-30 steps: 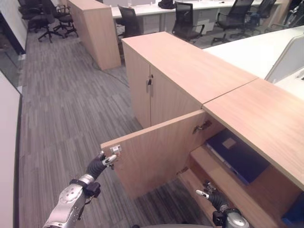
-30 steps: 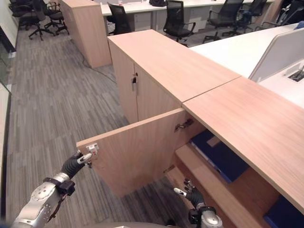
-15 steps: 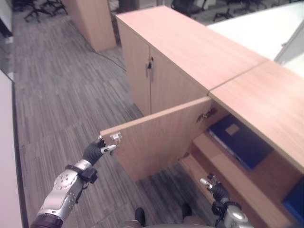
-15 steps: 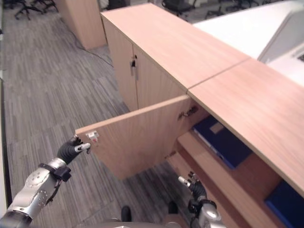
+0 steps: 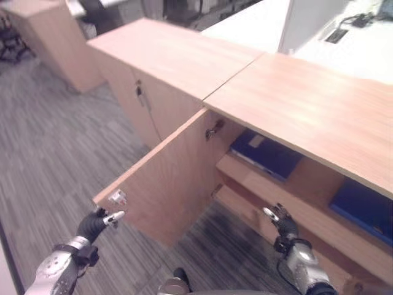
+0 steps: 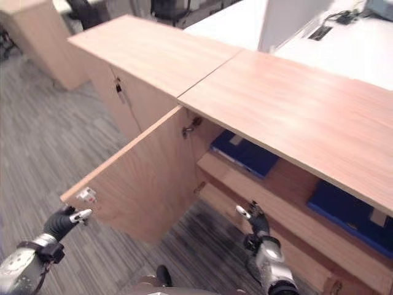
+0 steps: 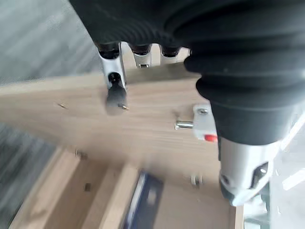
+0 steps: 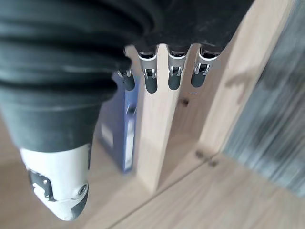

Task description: Put the empty folder in the office cabinet

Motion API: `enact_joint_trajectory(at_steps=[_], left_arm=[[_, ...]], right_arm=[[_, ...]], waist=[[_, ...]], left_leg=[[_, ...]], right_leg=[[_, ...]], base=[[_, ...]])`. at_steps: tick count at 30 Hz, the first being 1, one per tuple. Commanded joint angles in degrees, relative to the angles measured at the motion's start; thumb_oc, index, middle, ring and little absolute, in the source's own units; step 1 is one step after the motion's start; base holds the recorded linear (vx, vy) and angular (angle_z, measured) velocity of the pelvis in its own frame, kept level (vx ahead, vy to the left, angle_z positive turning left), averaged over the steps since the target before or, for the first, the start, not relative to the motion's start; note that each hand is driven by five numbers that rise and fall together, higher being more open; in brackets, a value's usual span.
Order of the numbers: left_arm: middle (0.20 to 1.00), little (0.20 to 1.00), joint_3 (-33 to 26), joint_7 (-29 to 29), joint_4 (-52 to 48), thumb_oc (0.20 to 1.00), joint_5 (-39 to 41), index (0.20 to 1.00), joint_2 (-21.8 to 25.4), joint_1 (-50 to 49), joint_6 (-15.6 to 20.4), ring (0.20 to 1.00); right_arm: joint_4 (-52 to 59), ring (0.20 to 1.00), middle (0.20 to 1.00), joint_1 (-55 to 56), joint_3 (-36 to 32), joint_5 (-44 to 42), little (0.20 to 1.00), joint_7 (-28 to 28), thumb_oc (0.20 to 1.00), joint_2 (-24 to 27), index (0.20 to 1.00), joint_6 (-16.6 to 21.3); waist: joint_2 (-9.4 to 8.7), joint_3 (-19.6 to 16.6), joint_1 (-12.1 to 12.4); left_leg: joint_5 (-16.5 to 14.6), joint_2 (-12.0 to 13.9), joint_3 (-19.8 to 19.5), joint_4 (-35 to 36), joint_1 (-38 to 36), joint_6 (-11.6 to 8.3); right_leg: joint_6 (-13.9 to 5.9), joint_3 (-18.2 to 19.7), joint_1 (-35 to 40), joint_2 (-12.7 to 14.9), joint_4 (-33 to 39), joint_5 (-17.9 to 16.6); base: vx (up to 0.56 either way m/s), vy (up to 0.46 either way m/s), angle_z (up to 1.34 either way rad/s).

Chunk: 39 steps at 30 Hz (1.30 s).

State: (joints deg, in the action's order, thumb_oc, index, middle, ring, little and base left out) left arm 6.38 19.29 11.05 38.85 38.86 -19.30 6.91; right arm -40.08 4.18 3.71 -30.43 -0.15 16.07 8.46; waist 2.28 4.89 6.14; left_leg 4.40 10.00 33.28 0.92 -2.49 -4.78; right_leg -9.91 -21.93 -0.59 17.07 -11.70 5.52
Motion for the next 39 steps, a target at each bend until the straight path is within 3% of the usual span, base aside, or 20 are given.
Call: enact_joint_trajectory(at_steps=[1, 4, 5, 6, 8, 10, 11, 12, 13, 15, 17, 23, 26, 27, 31, 39], left_arm=[[1.0, 1.0, 6.01, 5.69, -11.83, 1.0, -2.45, 1.0, -5.24, 12.92, 4.03, 1.0], [1.0, 1.0, 6.3, 5.68, -11.04, 1.0, -4.22, 1.0, -5.59, 12.39, 3.65, 1.0], [1.0, 1.0, 6.36, 5.67, -10.99, 1.0, -4.24, 1.0, -5.63, 12.45, 3.67, 1.0], [1.0, 1.0, 6.22, 5.43, -10.9, 1.0, -5.37, 1.0, -5.67, 11.81, 3.59, 1.0], [1.0, 1.0, 6.37, 5.02, -10.33, 1.0, -6.64, 1.0, -5.54, 11.26, 4.08, 1.0], [1.0, 1.0, 7.24, 3.64, -10.33, 1.0, -7.9, 1.0, -5.45, 11.61, 5.03, 1.0], [1.0, 1.0, 7.87, 2.23, -10.49, 1.0, -8.82, 1.0, -5.81, 10.7, 5.88, 1.0], [1.0, 1.0, 7.87, 2.23, -10.49, 1.0, -8.82, 1.0, -5.81, 10.7, 5.88, 1.0], [1.0, 1.0, 7.67, 1.64, -10.48, 1.0, -9.15, 1.0, -6.21, 9.29, 6.28, 1.0], [1.0, 1.0, 7.34, 1.64, -10.13, 1.0, -8.93, 1.0, -6.56, 9.18, 6.27, 1.0], [1.0, 1.0, 6.43, 1.8, -10.61, 1.0, -9.04, 1.0, -6.72, 8.71, 6.1, 1.0], [1.0, 1.0, 6.38, -0.64, -7.51, 1.0, -12.23, 1.0, -8.96, 10.46, 6.93, 1.0], [1.0, 1.0, 6.43, -4.5, -2.22, 1.0, -16.41, 1.0, -11.05, 13.92, 7.71, 1.0], [1.0, 1.0, 5.76, -8.68, 4.47, 1.0, -18.77, 1.0, -13.36, 17.86, 8.05, 1.0], [1.0, 1.0, 5.17, -12.56, 10.78, 1.0, -21.48, 1.0, -14.39, 21.92, 8.63, 1.0], [1.0, 1.0, 1.23, -20.27, 27.87, 1.0, -23.18, 1.0, -10.98, 33.76, 8.77, 1.0]], right_arm=[[3.73, 1.0, 1.0, -2.84, 1.21, -1.65, 1.0, 0.3, 1.0, -0.89, 1.0, 1.46], [4.1, 1.0, 1.0, -1.48, 0.41, -1.69, 1.0, -0.24, 1.0, -0.07, 1.0, 1.49], [4.14, 1.0, 1.0, -1.45, 0.37, -1.7, 1.0, -0.25, 1.0, -0.05, 1.0, 1.48], [4.36, 1.0, 1.0, -0.95, -0.47, -2.78, 1.0, -0.66, 1.0, 0.26, 1.0, 1.69], [4.03, 1.0, 1.0, -2.33, -0.34, -3.12, 1.0, -1.4, 1.0, 1.0, 1.0, 1.69], [3.98, 1.0, 1.0, -4.69, 0.55, -3.96, 1.0, -2.34, 1.0, 1.8, 1.0, 1.83], [2.87, 1.0, 1.0, -6.7, 2.26, -3.91, 1.0, -2.69, 1.0, 2.16, 1.0, 1.78], [2.87, 1.0, 1.0, -6.7, 2.26, -3.91, 1.0, -2.69, 1.0, 2.16, 1.0, 1.78], [-0.05, 1.0, 1.0, -8.88, 4.07, -3.41, 1.0, -2.47, 1.0, 1.45, 1.0, 1.5], [-1.5, 1.0, 1.0, -9.54, 4.54, -3.44, 1.0, -2.08, 1.0, 0.62, 1.0, 1.24], [-0.93, 1.0, 1.0, -8.14, 4.4, -3.59, 1.0, -1.2, 1.0, 0.08, 1.0, 0.81], [1.7, 1.0, 1.0, -5.14, 4.66, -4.47, 1.0, 0.41, 1.0, -1.47, 1.0, 0.43], [3.11, 1.0, 1.0, -2.41, 5.3, -3.89, 1.0, 1.22, 1.0, -2.18, 1.0, 0.17], [4.16, 1.0, 1.0, 0.34, 5.47, -3.34, 1.0, 1.48, 1.0, -2.71, 1.0, 0.13], [4.73, 1.0, 1.0, 2.28, 5.33, -3.26, 1.0, 1.79, 1.0, -2.81, 1.0, 0.11], [7.84, 1.0, 1.0, 5.45, 6.23, -1.93, 1.0, 3.75, 1.0, -0.5, 1.0, 0.06]], waist=[[-0.07, -1.01, -8.66], [0.69, -0.4, -9.57], [0.8, -0.31, -9.57], [1.27, -0.19, -10.64], [1.77, 0.13, -11.18], [2.05, 0.98, -10.03], [1.84, 1.65, -7.75], [1.84, 1.65, -7.75], [1.29, 1.97, -5.67], [0.96, 1.58, -5.01], [1.11, 0.54, -5.64], [-0.17, -0.77, -7.78], [-0.96, -1.13, -9.15], [-1.86, -1.31, -10.76], [-2.64, -1.8, -12.31], [-3.94, -2.77, -16.64]], left_leg=[[-2.45, 2.77, -0.87, -7.78, 1.51, -0.21], [0.21, 6.71, -0.1, -10.2, 1.84, -2.46], [0.27, 6.93, -0.21, -10.32, 1.84, -2.61], [1.91, 9.11, 1.02, -10.69, 1.15, -3.79], [2.14, 9.14, -0.31, -11.43, 0.48, -4.62], [1.57, 6.18, -7.96, -11.68, 1.87, -4.52], [-3.61, 0.11, -20.57, -9.93, 2.5, -3.12], [-3.61, 0.11, -20.57, -9.93, 2.5, -3.12], [-7.89, -4.74, -29.34, -10.55, 2.2, -2.05], [-8.92, -7.33, -33.55, -10.01, 2.38, -1.65], [-8.95, -7.14, -33.14, -5.81, 0.01, -0.6], [-8.19, -8.32, -33.17, -3.05, -1.31, 0.82], [-8.87, -8.41, -32.05, -1.86, -2.63, 1.47], [-8.89, -8.67, -30.83, -1.15, -3.35, 2.06], [-8.83, -8.79, -28.8, 0.17, -4.49, 2.58], [-9.07, -8.9, -23.36, 2.05, -7.04, 3.13]], right_leg=[[-0.34, 1.83, 7.73, -2.61, 9.43, -2.73], [1.01, 3.07, 9.6, -5.31, 11.76, -1.24], [1.14, 3.02, 9.75, -5.53, 11.89, -1.27], [1.82, 3.63, 11.07, -7.27, 13.86, -0.99], [1.97, 5.98, 11.27, -7.99, 15.01, -1.08], [1.9, 8.74, 9.47, -7.94, 14.32, -1.7], [1.8, 12.02, 7.36, -7.45, 12.81, -2.02], [1.8, 12.02, 7.36, -7.45, 12.81, -2.02], [1.86, 15.76, 5.25, -8.23, 12.12, -2.76], [2.0, 18.02, 4.3, -9.24, 12.63, -3.43], [1.85, 19.0, 4.76, -10.02, 13.62, -4.03], [1.34, 21.83, 3.46, -9.71, 13.54, -5.73], [1.0, 23.45, 3.36, -9.75, 13.51, -5.54], [0.72, 25.37, 2.68, -9.9, 13.28, -6.02], [0.46, 27.46, 1.85, -10.27, 12.95, -6.4], [-1.13, 32.35, -0.36, -11.49, 11.9, -7.52]], base=[[-0.03, -0.258, -0.93], [-0.03, -0.167, -0.95], [-0.02, -0.147, -0.49], [-0.01, -0.118, -0.45], [-0.02, -0.056, -0.88], [-0.07, 0.025, -1.57], [-0.04, 0.007, -1.66], [0.01, -0.048, -1.9], [0.0, -0.055, -1.84], [0.02, -0.021, -1.86], [0.04, 0.042, -0.89], [0.03, 0.066, -0.17], [0.04, 0.079, -0.16], [0.08, 0.065, -0.19], [0.04, 0.056, -0.35], [0.03, 0.051, -0.39]])
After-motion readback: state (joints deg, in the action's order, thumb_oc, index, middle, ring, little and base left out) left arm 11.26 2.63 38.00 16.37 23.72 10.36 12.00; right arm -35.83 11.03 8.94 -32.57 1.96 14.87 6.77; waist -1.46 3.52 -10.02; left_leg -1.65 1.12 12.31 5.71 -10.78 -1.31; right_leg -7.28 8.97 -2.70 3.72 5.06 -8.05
